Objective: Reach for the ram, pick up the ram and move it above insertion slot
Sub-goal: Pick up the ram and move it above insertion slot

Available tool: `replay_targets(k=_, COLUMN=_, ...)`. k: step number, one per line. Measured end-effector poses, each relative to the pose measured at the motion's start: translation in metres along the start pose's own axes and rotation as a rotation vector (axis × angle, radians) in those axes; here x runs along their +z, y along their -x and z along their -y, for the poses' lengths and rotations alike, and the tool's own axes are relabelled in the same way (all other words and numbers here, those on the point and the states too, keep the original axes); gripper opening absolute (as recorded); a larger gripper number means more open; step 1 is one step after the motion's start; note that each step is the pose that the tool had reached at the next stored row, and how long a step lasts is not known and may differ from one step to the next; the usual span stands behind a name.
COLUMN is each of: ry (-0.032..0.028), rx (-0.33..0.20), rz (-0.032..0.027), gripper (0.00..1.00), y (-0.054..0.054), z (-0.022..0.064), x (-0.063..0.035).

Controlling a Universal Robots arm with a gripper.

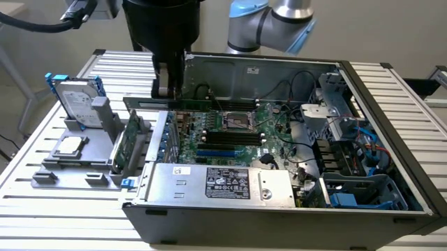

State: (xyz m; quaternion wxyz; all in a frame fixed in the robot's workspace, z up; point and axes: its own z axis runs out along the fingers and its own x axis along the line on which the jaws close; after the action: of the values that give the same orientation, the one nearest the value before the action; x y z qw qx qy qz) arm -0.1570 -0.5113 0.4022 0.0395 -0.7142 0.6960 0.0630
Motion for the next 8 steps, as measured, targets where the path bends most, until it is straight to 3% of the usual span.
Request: replay_targets(k=8, ry=0.0, rx=0.0, rz=0.0004, gripper=0.14, y=0.003, z=0.0363, x=-0.0006)
